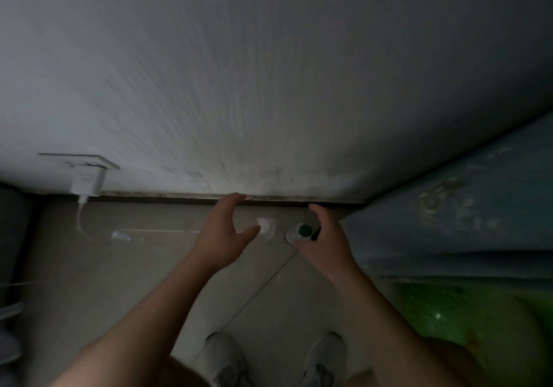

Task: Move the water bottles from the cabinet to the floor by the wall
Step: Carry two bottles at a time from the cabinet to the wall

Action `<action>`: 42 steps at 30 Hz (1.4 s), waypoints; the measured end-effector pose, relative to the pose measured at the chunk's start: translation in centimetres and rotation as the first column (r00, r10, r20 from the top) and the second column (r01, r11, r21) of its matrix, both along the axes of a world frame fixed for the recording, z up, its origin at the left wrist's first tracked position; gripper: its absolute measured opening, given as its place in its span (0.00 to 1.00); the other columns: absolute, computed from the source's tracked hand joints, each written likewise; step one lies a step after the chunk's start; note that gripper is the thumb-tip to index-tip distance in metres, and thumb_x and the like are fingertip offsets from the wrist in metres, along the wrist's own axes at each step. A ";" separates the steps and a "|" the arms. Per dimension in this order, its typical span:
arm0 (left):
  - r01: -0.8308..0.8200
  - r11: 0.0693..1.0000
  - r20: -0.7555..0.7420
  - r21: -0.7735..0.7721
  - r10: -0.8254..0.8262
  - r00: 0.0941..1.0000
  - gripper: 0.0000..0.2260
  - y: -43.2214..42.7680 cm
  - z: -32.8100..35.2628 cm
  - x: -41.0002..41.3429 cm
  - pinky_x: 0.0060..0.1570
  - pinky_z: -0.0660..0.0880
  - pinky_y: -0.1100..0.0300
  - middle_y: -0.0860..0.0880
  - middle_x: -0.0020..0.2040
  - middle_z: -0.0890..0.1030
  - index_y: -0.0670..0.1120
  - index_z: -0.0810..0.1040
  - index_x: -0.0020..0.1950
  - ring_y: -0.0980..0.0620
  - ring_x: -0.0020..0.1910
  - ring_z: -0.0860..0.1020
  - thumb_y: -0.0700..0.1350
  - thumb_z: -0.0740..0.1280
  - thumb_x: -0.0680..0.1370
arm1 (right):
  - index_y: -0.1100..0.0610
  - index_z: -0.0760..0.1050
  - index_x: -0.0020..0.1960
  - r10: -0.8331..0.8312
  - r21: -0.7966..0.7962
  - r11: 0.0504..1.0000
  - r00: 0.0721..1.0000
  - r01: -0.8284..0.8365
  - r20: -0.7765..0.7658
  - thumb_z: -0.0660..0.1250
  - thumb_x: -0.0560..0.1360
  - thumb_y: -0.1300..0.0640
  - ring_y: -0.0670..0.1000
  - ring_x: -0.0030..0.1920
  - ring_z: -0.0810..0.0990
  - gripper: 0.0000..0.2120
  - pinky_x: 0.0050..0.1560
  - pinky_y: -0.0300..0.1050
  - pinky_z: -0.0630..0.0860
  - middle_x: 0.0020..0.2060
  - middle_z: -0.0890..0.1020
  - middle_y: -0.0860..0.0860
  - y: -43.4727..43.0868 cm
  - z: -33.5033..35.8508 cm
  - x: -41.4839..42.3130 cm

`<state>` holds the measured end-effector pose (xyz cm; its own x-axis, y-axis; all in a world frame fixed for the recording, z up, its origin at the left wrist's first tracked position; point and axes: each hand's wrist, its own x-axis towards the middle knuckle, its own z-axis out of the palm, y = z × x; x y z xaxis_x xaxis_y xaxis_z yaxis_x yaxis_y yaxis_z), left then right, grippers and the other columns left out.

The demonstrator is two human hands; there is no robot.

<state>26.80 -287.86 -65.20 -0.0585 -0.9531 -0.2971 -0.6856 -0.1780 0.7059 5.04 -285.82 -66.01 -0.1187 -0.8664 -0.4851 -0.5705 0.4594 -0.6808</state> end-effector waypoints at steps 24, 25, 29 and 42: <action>0.200 0.968 0.463 -0.150 -0.110 0.880 0.19 1.3 42.9 0.5 0.65 0.67 0.48 0.45 0.66 0.75 0.46 0.73 0.67 0.44 0.66 0.72 0.53 0.62 0.79 | 0.58 0.68 0.72 0.361 -0.118 0.878 0.804 -0.463 -0.472 0.61 0.79 0.48 0.56 0.71 0.66 0.25 0.74 0.50 0.61 0.71 0.71 0.54 0.6 43.5 3.0; 0.212 0.964 0.471 -0.162 -0.114 0.875 0.19 1.6 44.3 0.3 0.65 0.67 0.48 0.45 0.66 0.76 0.46 0.73 0.67 0.44 0.66 0.72 0.53 0.62 0.79 | 0.58 0.68 0.72 0.364 -0.115 0.874 0.794 -0.471 -0.487 0.59 0.79 0.48 0.56 0.72 0.65 0.24 0.74 0.51 0.61 0.71 0.71 0.54 0.9 44.8 3.1; 0.247 0.951 0.506 -0.185 -0.123 0.854 0.19 2.6 49.2 -0.2 0.68 0.64 0.49 0.45 0.68 0.74 0.46 0.72 0.68 0.45 0.69 0.69 0.53 0.59 0.80 | 0.56 0.67 0.73 0.362 -0.110 0.867 0.768 -0.485 -0.529 0.54 0.81 0.47 0.55 0.72 0.64 0.23 0.74 0.53 0.60 0.72 0.69 0.53 2.0 49.1 2.8; 0.171 0.950 0.524 -0.261 -0.009 0.852 0.20 6.9 58.8 -3.3 0.68 0.64 0.50 0.45 0.68 0.74 0.45 0.72 0.70 0.45 0.69 0.69 0.52 0.59 0.81 | 0.59 0.70 0.70 0.292 -0.259 0.808 0.740 -0.530 -0.606 0.55 0.79 0.49 0.57 0.69 0.69 0.23 0.71 0.55 0.65 0.69 0.74 0.56 4.8 58.7 -0.6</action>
<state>23.51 -280.97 -6.38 -0.0655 -0.9976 -0.0226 -0.9640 0.0574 0.2596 4.39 -281.05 -7.33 0.1708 -0.9829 -0.0692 -0.9474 -0.1446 -0.2856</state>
